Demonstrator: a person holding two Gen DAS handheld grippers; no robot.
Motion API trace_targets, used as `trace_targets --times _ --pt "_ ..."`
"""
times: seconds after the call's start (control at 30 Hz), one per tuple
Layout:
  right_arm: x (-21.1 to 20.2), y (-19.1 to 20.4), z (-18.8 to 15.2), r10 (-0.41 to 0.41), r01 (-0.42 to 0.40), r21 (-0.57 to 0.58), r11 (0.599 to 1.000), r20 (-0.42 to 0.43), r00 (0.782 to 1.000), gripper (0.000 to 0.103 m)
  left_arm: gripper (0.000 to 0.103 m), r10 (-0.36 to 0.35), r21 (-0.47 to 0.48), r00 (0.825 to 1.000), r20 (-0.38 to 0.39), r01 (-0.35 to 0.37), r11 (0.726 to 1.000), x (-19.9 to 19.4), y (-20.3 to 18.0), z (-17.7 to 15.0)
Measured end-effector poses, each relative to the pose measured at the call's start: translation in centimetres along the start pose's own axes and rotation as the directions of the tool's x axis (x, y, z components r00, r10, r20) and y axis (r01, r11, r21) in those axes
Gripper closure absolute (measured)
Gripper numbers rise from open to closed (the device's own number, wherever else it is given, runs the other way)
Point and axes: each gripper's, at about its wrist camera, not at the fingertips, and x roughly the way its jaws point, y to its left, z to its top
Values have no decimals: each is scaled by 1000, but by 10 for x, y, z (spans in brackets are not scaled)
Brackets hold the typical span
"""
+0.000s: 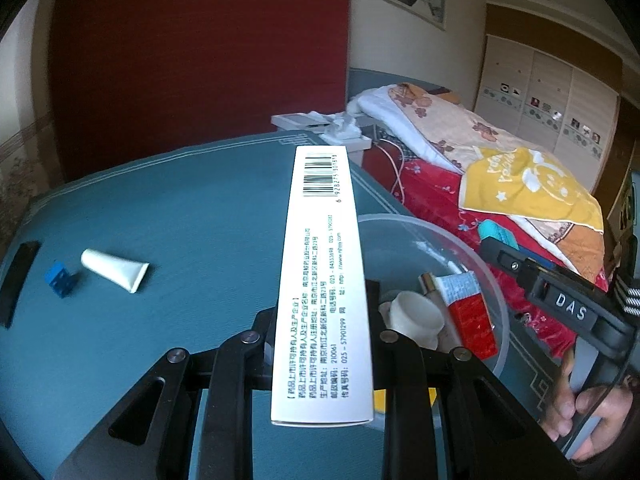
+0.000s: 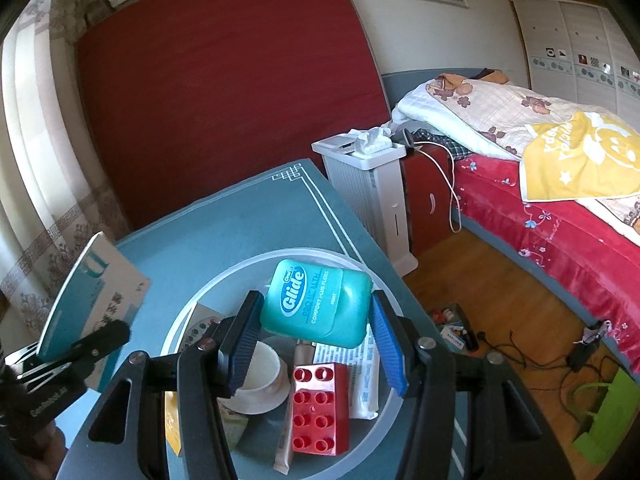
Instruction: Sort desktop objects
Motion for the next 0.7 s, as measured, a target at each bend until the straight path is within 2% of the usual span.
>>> trace_targets --times 0.47,0.5,0.53,0.6,0.7 --pt "5 -1 5 8 -8 -2 1000 7 1000 45 76 -71 36 997 -19 72 997 27 -22 13" --pt "6 -1 4 16 -16 -2 1000 -2 1000 44 67 -88 38 996 -26 89 995 29 -23 13" --pt "8 -2 5 18 -18 2 1000 -6 1000 44 46 -98 39 995 -29 99 994 31 -24 13" --pt "10 -6 4 28 -27 21 999 -17 999 39 28 -86 36 996 -2 86 996 30 -24 13" --pt "10 -8 4 20 -20 28 999 -9 1000 33 27 -65 33 997 37 64 997 22 -20 11"
